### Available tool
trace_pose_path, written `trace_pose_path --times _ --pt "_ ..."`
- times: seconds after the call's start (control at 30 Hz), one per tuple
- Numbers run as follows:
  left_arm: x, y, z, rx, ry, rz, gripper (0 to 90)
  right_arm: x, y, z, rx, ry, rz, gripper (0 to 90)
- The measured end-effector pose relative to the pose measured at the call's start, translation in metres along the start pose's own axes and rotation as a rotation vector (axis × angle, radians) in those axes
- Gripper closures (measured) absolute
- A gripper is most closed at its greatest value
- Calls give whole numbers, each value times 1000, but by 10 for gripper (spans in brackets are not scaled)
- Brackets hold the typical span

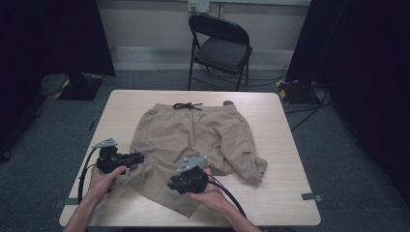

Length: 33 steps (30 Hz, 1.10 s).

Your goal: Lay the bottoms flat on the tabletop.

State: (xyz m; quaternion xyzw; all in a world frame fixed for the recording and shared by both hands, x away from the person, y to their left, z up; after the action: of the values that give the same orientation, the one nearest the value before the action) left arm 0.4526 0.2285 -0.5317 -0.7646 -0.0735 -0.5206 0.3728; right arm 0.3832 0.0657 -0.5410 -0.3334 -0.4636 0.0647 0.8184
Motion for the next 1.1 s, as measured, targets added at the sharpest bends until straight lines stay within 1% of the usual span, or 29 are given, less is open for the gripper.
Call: trace_pose_path --times 0.03,0.07,0.1,0.13,0.17,0.2,0.23,0.27,0.37,0.4,0.43,0.47,0.5,0.53,0.6,0.67,0.7,0.73,0.77,0.8,0.83,0.87,0.9,0.93,0.97,1.0,1.03,1.07,1.1 --pt "-7 3 1 0 1 36 683 5 10 3 -4 -5 6 686" --pt "-7 3 1 0 1 36 684 5 10 3 -4 -5 6 686" --pt "-16 6 -2 -6 15 75 684 8 22 6 -9 -16 17 676" --pt "-20 6 -3 3 31 92 683 9 28 8 -9 -20 21 671" --pt "-24 5 -5 -5 38 104 683 10 33 10 -12 -25 29 661" --pt "-29 4 -6 -4 45 120 683 10 38 11 -18 -37 33 650" --pt "-34 3 -7 0 55 140 684 10 42 12 -18 -37 33 640" --pt "-37 0 -9 2 68 130 689 10 45 14 -17 -45 38 625" --pt "-41 -8 -10 4 68 133 693 7 51 15 -31 -63 46 612" --pt "-43 -11 -11 10 71 136 694 6 52 16 -25 -63 42 612" --pt "-44 -13 -11 10 63 128 693 6 52 17 -18 -58 43 612" --pt "-45 -16 -9 8 57 125 683 5 52 20 -9 -58 37 613" --pt "-44 -17 -7 21 44 118 663 3 52 23 1 -62 40 614" --pt "-44 -17 -7 21 44 118 641 1 52 27 9 -59 43 615" --pt "-34 -20 -2 25 29 78 624 -4 51 36 23 -80 53 616" --pt "-25 -22 4 38 11 48 603 -9 51 46 53 -85 62 623" --pt "-21 -23 7 48 2 41 588 -11 51 50 65 -84 69 628" --pt "-21 -23 7 48 2 41 578 -14 50 55 82 -88 78 639" --pt "-17 -23 10 55 0 33 578 -14 50 55 82 -88 78 639" --pt "-14 -22 12 57 -11 23 572 -18 48 60 99 -99 87 643" --pt "-11 -18 19 65 -24 14 554 -23 45 66 112 -111 100 654" --pt "-11 -18 19 65 -24 14 552 -25 43 68 120 -110 107 658" --pt "-9 -12 24 79 -39 17 549 -27 42 69 127 -108 108 659" --pt "-9 -12 24 79 -39 17 546 -27 42 69 127 -108 108 659" --pt "-9 -6 27 85 -44 18 543 -31 38 71 152 -94 114 663" --pt "-10 -2 27 80 -48 19 542 -32 37 72 159 -98 117 662" --pt "-12 2 28 86 -48 33 542 -34 36 73 157 -101 123 660" --pt "-12 2 28 86 -48 33 541 -34 36 73 157 -101 123 660" --pt "-16 6 29 96 -30 60 541 -34 34 74 170 -90 128 640"
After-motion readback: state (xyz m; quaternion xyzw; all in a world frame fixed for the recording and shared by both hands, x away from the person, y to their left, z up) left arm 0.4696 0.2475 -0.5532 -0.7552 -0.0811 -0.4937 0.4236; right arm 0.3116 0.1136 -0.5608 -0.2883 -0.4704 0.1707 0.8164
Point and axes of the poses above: each handheld gripper's, and its own axes: y roughly forward along the jaws, x roughly out of its top, z roughly to its left, the point moved 10 cm from there along y, roughly forward along the jaws, and after that the axes turned 14 degrees about y, right-handed, at the moved point
